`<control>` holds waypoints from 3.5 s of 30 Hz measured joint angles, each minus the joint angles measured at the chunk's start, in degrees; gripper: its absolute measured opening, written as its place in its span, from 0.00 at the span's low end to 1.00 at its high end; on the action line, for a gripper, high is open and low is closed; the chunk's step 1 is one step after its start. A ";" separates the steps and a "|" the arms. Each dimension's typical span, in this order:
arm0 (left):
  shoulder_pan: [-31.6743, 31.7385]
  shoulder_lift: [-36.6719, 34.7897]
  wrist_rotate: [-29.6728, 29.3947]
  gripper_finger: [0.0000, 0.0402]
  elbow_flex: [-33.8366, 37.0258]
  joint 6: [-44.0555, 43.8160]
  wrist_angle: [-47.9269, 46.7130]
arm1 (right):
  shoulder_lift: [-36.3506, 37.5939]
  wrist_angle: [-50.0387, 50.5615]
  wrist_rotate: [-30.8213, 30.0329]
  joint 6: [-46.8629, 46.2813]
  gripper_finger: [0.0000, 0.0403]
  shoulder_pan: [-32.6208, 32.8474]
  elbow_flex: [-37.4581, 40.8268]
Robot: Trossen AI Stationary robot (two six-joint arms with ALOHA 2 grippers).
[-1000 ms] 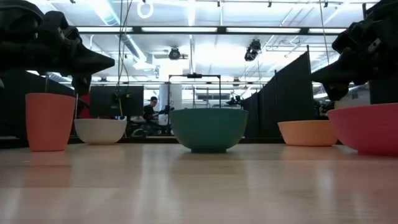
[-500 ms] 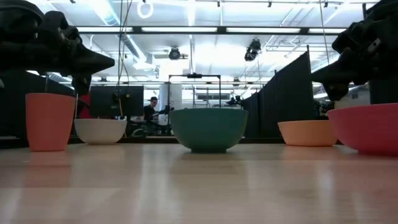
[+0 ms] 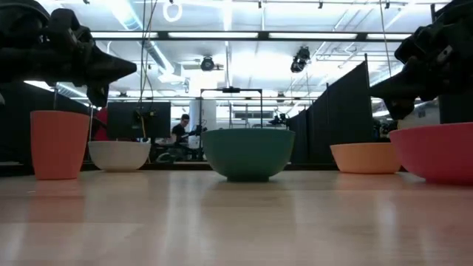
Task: Nest bowls inside each other
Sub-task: Stack the orange bowl on top of the light orange bowl
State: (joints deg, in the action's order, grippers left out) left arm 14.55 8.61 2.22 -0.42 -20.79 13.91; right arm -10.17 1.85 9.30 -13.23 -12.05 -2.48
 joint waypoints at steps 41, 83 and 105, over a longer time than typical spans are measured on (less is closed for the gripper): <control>-0.02 -0.01 3.00 0.01 -0.01 7.91 8.16 | -0.02 -16.48 -1.49 17.36 0.00 0.00 0.00; -0.02 11.99 -0.78 0.00 -23.04 1.19 -18.76 | -2.43 16.56 -8.71 2.92 0.00 0.00 -25.04; -0.02 25.78 3.59 0.00 -30.99 -1.27 -24.75 | -17.57 43.63 -2.07 -26.37 0.00 -0.01 -33.85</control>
State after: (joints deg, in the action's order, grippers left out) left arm 14.52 34.39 5.81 -31.41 -22.05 -10.84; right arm -27.75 45.48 7.23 -39.60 -12.07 -36.33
